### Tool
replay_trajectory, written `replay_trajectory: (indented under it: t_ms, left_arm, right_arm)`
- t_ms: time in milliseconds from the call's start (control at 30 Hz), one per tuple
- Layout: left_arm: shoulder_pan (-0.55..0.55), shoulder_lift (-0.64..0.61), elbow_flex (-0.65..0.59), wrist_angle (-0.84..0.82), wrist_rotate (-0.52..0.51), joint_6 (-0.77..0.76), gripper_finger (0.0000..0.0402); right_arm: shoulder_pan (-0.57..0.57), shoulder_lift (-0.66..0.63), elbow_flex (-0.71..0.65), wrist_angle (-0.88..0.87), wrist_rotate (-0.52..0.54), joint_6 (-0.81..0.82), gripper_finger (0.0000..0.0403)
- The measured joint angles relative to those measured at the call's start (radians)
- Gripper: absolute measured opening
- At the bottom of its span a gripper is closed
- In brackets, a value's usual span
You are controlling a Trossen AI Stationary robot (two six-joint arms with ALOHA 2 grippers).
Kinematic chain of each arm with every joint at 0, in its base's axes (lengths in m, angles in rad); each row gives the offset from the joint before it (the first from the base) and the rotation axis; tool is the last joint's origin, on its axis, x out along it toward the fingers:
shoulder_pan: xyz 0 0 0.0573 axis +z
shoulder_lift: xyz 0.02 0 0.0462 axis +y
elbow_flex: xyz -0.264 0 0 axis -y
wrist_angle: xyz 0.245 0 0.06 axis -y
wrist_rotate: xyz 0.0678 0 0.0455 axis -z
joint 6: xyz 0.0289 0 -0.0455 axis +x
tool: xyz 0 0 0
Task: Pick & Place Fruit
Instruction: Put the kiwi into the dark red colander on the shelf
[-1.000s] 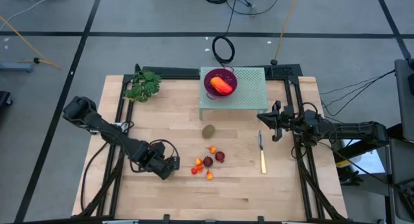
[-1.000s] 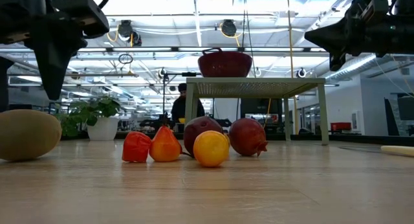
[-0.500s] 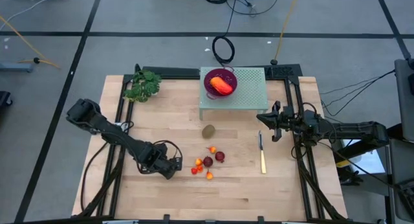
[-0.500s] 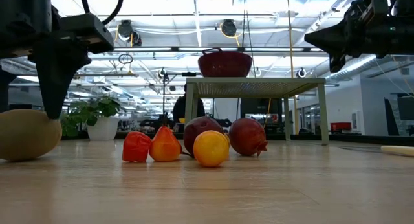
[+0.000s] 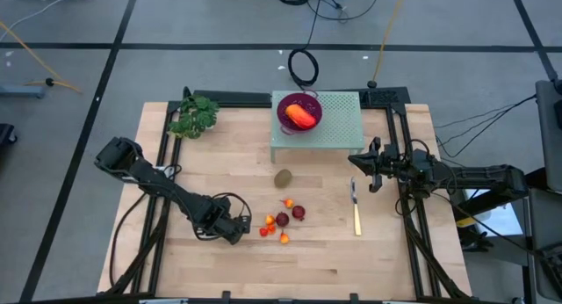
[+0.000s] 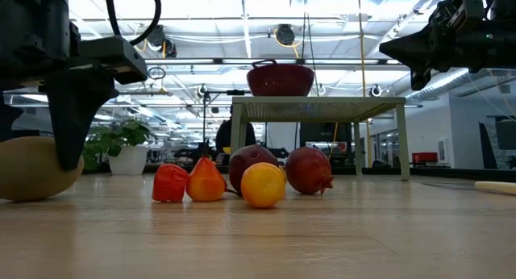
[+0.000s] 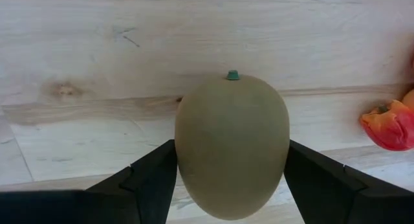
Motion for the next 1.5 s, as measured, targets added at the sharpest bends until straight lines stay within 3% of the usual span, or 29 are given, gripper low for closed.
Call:
replay_trajectory:
  t_ms: [467, 733, 1100, 1500]
  left_arm:
    - [0.001, 0.0, -0.001, 0.0, -0.021, 0.053, 0.0262]
    - [0.007, 0.0, -0.002, -0.002, -0.092, 0.101, 0.0262]
    - [0.031, 0.036, -0.002, 0.006, -0.037, 0.132, 0.0262]
    - [0.035, 0.045, -0.005, 0.001, -0.052, 0.133, 0.0262]
  right_arm:
    - [0.0, 0.0, 0.0, 0.0, -0.003, 0.0, 0.0004]
    - [0.0, 0.0, 0.0, 0.0, -0.003, 0.0, 0.0004]
    - [0.0, 0.0, 0.0, 0.0, -0.003, 0.0, 0.0004]
    - [0.0, 0.0, 0.0, 0.0, -0.003, 0.001, 0.0004]
